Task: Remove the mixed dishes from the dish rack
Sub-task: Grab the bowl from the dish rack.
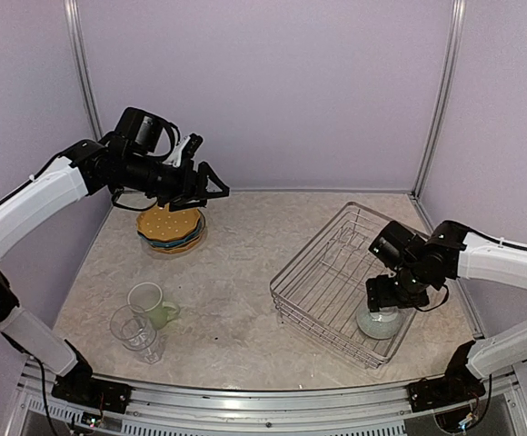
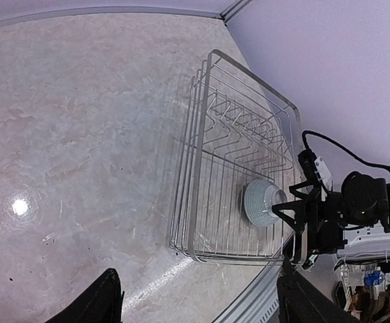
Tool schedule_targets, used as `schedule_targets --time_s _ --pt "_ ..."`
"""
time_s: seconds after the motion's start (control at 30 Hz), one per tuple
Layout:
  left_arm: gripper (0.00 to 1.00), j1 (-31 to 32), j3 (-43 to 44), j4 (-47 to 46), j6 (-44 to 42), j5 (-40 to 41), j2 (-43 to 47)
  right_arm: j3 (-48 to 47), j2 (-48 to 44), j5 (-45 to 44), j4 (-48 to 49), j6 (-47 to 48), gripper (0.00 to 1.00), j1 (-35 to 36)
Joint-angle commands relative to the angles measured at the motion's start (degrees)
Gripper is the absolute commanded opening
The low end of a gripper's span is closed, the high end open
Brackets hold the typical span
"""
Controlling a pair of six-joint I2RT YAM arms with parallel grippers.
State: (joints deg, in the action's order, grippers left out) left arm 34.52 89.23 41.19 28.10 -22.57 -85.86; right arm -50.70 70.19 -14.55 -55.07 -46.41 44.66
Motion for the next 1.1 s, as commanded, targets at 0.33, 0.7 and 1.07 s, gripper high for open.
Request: schedule_targets --time_s 0.33,0.7,1.07 --pt "0.76 -1.0 -1.0 -0.4 -0.8 -3.1 1.1 -0.4 4.9 3.4 -0.5 3.5 0.59 -1.5" --pt "0.76 -2.3 -1.6 -1.4 0.5 -5.3 0.4 -1.7 6.4 2.0 -1.8 4.0 0.50 -1.5" --pt "0.77 -3.2 -2.4 -2.7 1.8 -7.2 -0.3 -3.2 2.8 1.0 -1.7 3.6 0.37 -1.4"
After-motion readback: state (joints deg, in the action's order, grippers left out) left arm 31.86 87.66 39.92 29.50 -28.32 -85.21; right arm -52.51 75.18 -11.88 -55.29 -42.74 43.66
